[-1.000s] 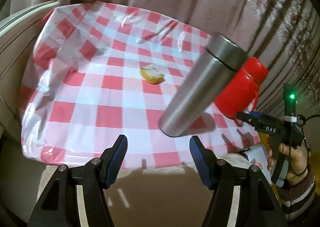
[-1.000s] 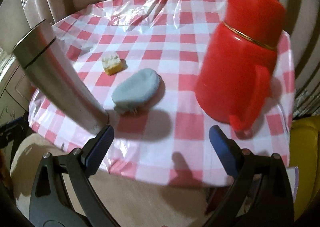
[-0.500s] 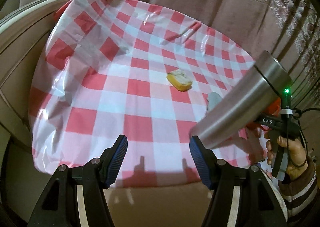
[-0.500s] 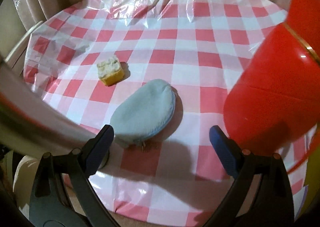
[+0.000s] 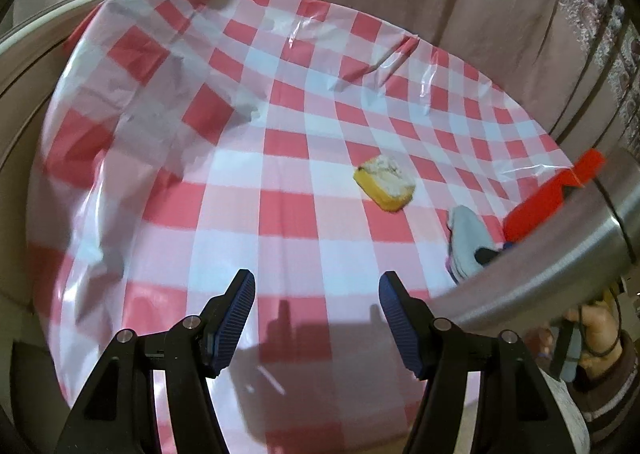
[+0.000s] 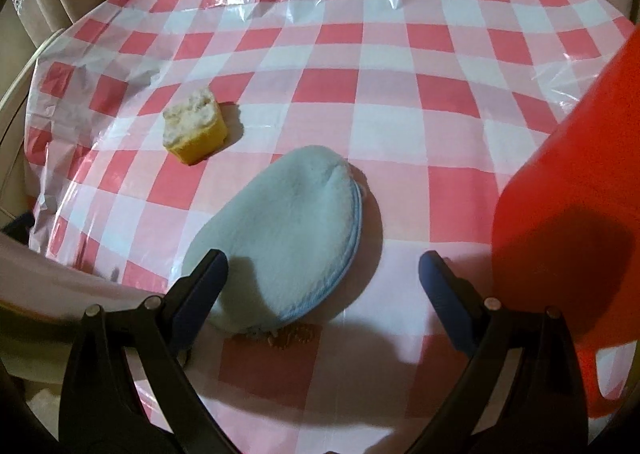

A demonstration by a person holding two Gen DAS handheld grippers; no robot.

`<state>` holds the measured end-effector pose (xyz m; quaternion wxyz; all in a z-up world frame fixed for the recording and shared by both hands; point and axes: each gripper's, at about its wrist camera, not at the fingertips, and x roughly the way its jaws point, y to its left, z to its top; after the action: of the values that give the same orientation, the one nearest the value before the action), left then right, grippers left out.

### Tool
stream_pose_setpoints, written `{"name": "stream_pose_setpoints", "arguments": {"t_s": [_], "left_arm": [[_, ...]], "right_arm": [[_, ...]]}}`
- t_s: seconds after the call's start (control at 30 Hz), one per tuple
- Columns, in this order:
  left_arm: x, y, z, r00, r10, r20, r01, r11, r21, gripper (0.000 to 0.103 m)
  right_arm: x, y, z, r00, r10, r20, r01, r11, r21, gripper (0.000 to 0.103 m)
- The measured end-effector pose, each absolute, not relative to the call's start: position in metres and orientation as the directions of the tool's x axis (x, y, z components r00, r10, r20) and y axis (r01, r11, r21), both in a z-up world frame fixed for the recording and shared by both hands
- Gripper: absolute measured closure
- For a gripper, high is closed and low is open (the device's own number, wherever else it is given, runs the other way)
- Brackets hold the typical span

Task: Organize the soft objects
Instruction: 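Grasp the yellow sponge with the left tool while the right tool grasps the light blue purse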

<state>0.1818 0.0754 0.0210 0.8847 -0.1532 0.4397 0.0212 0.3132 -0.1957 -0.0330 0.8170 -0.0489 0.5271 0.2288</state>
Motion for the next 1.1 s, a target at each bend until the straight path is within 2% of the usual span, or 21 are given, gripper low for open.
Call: {"name": "stream_pose_setpoints", "arguments": {"t_s": [0.33,0.53,0.67,0.73,0.8,0.9,1.1], "left_arm": [[0.250,0.064,0.006,0.609,-0.137,-0.781,-0.101,0.964,-0.248,0.038],[0.294,0.052,-0.012,0.588,-0.204,-0.783,-0.039,0.959,-0.280,0.038],[0.315,0.045,-0.019,0.575,-0.225,-0.787,0.003,0.962,-0.273,0.029],[0.324,0.040,-0.020,0.572,-0.236,-0.785,0.026,0.962,-0.271,0.023],[0.333,0.033,-0.022,0.563,-0.247,-0.789,0.039,0.961,-0.272,0.021],[0.343,0.025,-0.028,0.546,-0.252,-0.799,0.068,0.964,-0.258,0.021],[0.355,0.006,-0.034,0.530,-0.226,-0.818,0.147,0.974,-0.174,0.019]], "right_arm": [[0.320,-0.189,-0.044,0.320,0.349,-0.881,-0.463,0.869,0.176,0.008],[0.321,-0.181,-0.041,0.317,0.373,-0.872,-0.508,0.843,0.177,0.029],[0.319,-0.174,-0.039,0.304,0.411,-0.860,-0.544,0.816,0.197,0.054],[0.317,-0.171,-0.038,0.307,0.416,-0.856,-0.558,0.807,0.192,0.060],[0.317,-0.170,-0.036,0.306,0.427,-0.851,-0.565,0.801,0.199,0.070],[0.315,-0.169,-0.034,0.327,0.422,-0.845,-0.571,0.801,0.180,0.076],[0.317,-0.173,-0.029,0.367,0.402,-0.839,-0.558,0.817,0.147,0.080]]}}
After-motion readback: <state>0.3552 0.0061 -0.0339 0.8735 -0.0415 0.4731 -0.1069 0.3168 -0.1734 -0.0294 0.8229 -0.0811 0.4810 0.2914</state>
